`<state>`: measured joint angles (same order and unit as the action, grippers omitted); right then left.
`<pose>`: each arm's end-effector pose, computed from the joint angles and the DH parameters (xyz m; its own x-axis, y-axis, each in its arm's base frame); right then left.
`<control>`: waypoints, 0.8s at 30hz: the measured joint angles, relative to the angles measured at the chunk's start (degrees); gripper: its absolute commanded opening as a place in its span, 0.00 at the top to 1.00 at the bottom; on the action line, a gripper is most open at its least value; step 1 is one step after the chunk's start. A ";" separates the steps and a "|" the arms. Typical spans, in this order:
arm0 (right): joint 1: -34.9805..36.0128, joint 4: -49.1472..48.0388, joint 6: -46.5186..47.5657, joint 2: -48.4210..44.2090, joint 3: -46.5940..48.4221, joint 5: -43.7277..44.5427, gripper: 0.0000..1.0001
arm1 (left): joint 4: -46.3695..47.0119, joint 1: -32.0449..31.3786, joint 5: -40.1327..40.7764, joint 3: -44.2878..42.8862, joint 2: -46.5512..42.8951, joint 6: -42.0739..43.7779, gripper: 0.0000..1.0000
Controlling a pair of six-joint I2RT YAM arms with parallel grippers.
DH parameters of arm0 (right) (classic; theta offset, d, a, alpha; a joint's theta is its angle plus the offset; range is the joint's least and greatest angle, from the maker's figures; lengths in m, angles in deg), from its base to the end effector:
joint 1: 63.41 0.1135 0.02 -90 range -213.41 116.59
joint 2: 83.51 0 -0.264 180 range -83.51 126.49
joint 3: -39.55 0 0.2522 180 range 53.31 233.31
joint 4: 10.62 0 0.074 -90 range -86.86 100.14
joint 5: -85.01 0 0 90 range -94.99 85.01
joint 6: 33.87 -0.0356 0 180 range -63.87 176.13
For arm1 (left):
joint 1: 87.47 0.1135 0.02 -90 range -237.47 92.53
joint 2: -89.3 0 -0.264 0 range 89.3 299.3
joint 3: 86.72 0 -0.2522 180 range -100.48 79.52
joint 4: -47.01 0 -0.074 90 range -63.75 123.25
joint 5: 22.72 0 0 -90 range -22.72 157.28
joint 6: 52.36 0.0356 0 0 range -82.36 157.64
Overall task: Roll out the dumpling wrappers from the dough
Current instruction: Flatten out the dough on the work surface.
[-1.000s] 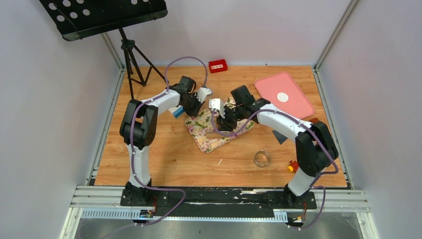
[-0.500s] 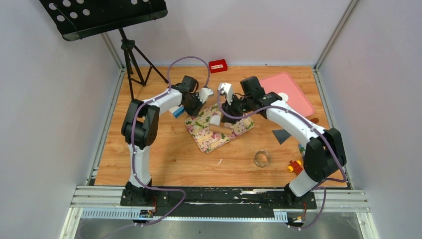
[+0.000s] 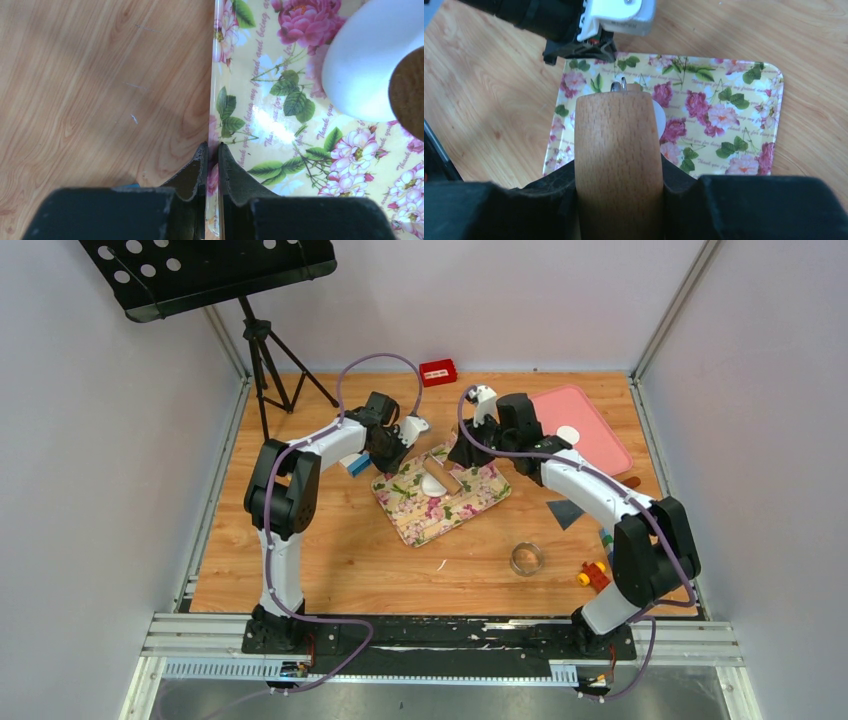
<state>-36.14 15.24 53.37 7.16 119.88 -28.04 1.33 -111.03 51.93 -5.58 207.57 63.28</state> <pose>0.3112 0.1761 0.2692 -0.5582 -0.2379 -0.7949 -0.6763 0.6854 0.2698 0.3890 -0.1799 0.1639 -0.5385 0.6900 -0.4836 0.7994 0.5999 -0.0342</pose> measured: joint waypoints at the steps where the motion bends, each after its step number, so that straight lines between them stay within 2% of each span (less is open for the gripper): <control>1: 0.13 -1.01 -1.44 0.09 0.00 0.50 1.00 | 0.00 0.00 0.00 0.00 0.00 0.00 1.00; 11: 2.23 -2.69 -6.23 4.26 1.81 4.50 1.00 | 0.00 0.00 0.00 0.00 0.00 0.00 1.00; 24: 5.77 -1.79 -3.52 6.27 2.47 12.57 1.00 | 0.00 0.00 -0.02 0.02 -0.02 0.00 1.00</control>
<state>-30.37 13.44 49.85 13.43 122.35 -15.47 1.33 -111.03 51.90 -5.56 207.55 63.28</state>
